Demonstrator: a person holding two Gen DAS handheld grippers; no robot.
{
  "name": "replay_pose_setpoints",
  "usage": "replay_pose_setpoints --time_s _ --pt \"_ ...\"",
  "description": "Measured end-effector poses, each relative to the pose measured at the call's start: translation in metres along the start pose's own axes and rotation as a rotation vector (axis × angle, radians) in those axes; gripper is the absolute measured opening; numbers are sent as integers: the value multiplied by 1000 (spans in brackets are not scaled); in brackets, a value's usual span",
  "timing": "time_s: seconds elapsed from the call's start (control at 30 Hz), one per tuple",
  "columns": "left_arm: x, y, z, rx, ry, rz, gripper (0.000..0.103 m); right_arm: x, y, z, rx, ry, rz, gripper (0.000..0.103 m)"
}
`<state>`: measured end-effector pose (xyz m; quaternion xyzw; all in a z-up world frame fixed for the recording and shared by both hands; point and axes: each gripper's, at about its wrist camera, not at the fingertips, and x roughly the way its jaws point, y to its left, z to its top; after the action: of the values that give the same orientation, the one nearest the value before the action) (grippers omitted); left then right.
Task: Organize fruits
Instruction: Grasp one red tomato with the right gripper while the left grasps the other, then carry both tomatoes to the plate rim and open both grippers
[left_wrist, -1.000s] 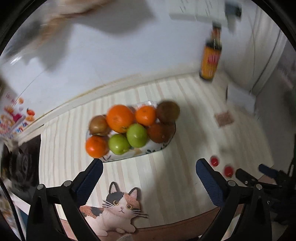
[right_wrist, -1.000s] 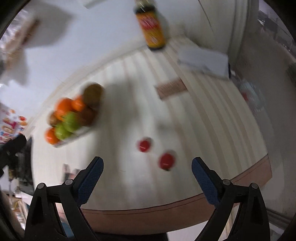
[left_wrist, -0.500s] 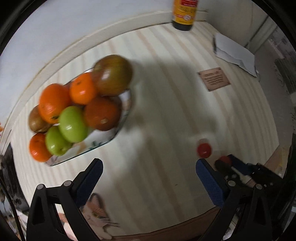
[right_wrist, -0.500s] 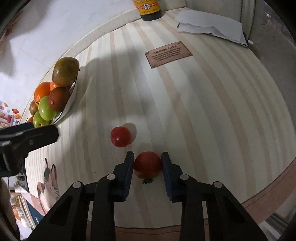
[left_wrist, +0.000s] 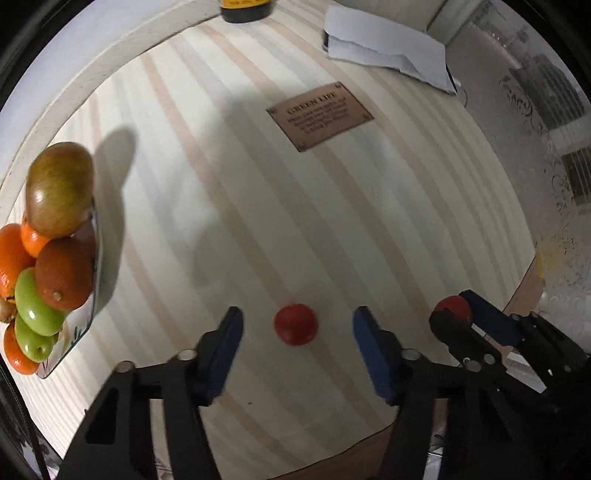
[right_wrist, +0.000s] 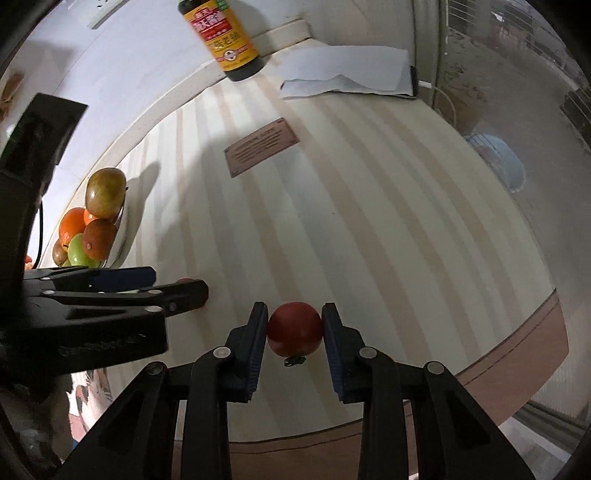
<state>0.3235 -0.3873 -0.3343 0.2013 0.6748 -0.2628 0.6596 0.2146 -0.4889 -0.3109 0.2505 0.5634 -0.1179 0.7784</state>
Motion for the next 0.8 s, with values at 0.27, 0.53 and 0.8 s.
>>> replay_pose_setpoints --time_s 0.27,0.53,0.8 --pt "12 -5 -2 4 -7 -10 23 1 -6 -3 18 2 0 33" --pt "-13 26 -28 -53 -69 -49 23 -8 2 -2 10 -17 13 33" --pt "-69 86 -62 -170 -178 -87 23 -14 42 5 -62 -22 76 33"
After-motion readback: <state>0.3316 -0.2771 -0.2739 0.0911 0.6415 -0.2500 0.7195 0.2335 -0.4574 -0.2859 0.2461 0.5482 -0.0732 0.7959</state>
